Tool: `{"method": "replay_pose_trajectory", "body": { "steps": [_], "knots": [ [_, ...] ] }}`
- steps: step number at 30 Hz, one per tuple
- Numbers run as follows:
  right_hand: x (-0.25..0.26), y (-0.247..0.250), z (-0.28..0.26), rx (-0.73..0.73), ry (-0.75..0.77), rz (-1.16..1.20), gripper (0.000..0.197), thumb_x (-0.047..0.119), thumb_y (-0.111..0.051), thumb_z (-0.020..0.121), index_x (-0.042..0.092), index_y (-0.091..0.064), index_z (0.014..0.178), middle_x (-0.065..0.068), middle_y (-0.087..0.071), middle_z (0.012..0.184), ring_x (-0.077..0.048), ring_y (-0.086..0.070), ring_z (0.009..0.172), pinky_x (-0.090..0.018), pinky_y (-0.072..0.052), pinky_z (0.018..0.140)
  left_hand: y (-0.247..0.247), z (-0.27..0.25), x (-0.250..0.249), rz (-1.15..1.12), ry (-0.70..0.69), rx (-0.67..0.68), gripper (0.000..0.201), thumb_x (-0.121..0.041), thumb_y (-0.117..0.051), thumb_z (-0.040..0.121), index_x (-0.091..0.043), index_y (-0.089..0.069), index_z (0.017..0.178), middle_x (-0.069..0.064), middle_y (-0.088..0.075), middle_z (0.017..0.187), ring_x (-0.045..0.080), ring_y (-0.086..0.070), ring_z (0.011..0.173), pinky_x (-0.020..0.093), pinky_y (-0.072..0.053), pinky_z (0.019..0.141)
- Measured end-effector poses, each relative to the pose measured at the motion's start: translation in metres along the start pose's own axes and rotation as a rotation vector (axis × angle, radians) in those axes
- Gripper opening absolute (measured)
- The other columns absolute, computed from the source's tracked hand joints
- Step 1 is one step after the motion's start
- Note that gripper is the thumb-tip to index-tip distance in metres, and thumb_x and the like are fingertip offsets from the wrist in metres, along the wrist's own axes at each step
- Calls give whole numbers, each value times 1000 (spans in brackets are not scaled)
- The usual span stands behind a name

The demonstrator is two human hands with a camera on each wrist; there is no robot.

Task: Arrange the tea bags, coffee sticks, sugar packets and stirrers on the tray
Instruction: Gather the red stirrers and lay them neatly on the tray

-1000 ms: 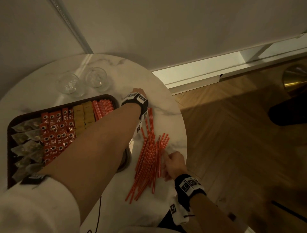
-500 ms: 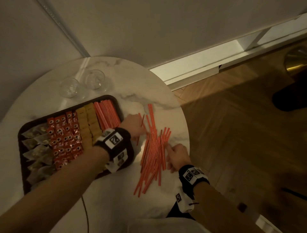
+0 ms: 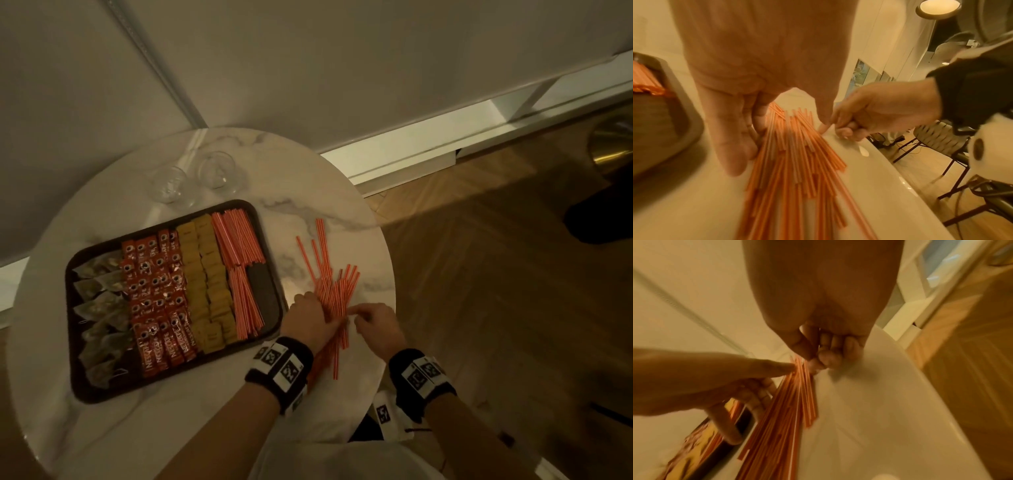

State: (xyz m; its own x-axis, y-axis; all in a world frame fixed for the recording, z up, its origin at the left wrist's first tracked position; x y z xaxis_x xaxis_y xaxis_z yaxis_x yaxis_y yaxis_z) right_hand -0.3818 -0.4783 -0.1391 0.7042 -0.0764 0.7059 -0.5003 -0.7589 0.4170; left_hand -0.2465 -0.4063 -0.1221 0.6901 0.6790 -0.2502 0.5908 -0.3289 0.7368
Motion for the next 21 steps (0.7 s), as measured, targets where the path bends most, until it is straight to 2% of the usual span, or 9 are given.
{"method": "replay_pose_trajectory", "body": {
  "steps": [1, 3, 4, 7, 9, 11, 14, 17, 21],
  "knots": [
    [4, 0, 1, 43, 33, -58, 34, 0, -48, 93, 8, -71, 118, 1, -68, 93, 3, -57, 73, -7, -44, 70, -4, 1, -5, 22, -3, 0, 66, -61, -62, 86, -7, -44, 121, 9, -49, 117, 26, -57, 106, 32, -48, 84],
    [6, 4, 3, 111, 53, -135, 37, 1, -47, 93, 12, -72, 119, 0, -71, 110, -5, -63, 94, -11, -45, 85, -7, 4, -13, 69, 4, 21, 70, -57, -68, 83, -5, -44, 124, 12, -49, 121, 27, -57, 108, 35, -50, 88],
    [4, 8, 4, 143, 29, -144, 37, 1, -46, 94, 13, -73, 117, 3, -71, 106, -6, -64, 93, -11, -45, 84, -8, 7, -16, 90, 15, 35, 70, -54, -70, 83, -4, -44, 125, 13, -49, 122, 28, -56, 110, 35, -50, 89],
    [-10, 15, 7, 204, -72, -106, 39, -1, -44, 93, 17, -75, 105, 3, -64, 77, -5, -56, 65, -16, -46, 64, -7, 12, -23, 155, 52, 53, 48, -32, -61, 94, -3, -45, 127, 15, -50, 127, 29, -57, 114, 34, -49, 92],
    [-16, 18, 9, 181, -105, -77, 37, -4, -44, 91, 16, -76, 93, -3, -63, 73, -9, -54, 59, -22, -47, 61, -5, 12, -28, 227, 43, 55, 30, -14, -43, 102, -1, -48, 128, 17, -52, 130, 29, -57, 117, 34, -48, 94],
    [-20, 20, 11, 148, -125, -44, 35, -3, -44, 91, 13, -75, 87, -5, -63, 72, -12, -54, 58, -24, -48, 59, -5, 10, -32, 264, -6, 72, 31, -4, -34, 103, 0, -53, 127, 17, -55, 130, 30, -57, 119, 35, -49, 94],
    [-20, 19, 10, 146, -130, -13, 31, -4, -45, 91, 7, -74, 88, -8, -64, 71, -14, -56, 58, -24, -50, 57, -9, 5, -30, 266, -42, 106, 33, -2, -33, 103, 0, -58, 126, 15, -58, 129, 31, -57, 120, 37, -49, 94],
    [-17, 18, 11, 148, -104, -12, 29, -5, -46, 90, 7, -72, 85, -12, -69, 72, -18, -63, 58, -28, -56, 62, -15, -4, -25, 275, -67, 121, 33, -3, -34, 103, 1, -58, 126, 16, -59, 128, 32, -59, 118, 38, -48, 94],
    [-10, 7, 9, 221, -80, 4, 25, 0, -48, 95, 7, -71, 95, -11, -75, 81, -18, -71, 66, -18, -50, 57, -18, -16, -13, 253, -76, 87, 31, -3, -34, 103, 1, -55, 125, 17, -58, 126, 34, -59, 115, 40, -47, 93]
  ]
}}
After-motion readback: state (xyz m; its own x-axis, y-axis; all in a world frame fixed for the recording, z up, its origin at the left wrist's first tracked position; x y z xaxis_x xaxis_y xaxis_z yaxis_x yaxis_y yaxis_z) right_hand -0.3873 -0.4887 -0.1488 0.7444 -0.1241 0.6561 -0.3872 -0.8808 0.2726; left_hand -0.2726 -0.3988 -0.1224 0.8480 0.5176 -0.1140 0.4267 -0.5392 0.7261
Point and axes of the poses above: each hand's wrist, its own z-axis towards the middle knuckle, its own y-axis out of the back of the hand, x = y × z, the point moved 6 cm from there along z, towards the middle knuckle
